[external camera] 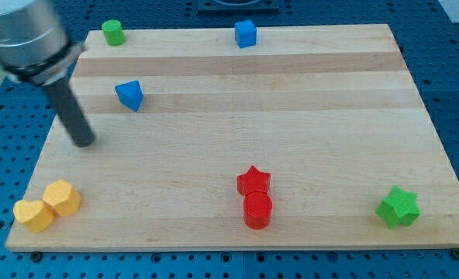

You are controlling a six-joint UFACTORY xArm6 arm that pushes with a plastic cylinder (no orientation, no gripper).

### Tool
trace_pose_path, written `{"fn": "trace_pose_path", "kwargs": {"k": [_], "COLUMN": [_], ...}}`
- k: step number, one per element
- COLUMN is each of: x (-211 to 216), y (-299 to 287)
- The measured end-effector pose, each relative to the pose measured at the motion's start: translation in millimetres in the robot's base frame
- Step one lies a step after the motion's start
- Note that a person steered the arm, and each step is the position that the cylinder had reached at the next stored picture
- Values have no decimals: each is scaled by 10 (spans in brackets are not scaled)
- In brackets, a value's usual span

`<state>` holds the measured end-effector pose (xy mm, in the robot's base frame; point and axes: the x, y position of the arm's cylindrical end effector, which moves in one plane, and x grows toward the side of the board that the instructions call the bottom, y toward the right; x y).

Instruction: Push the yellow heart bottom right to the yellow hexagon

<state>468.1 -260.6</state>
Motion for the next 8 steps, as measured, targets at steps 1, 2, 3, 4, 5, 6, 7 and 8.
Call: {"fn": "trace_pose_path", "kwargs": {"k": [1, 2, 3, 4, 5, 6, 7, 8], "x": [155, 189, 755, 965, 989, 1285, 1359, 1362], "y": [-440, -442, -438, -438, -438, -436, -436, -421]}}
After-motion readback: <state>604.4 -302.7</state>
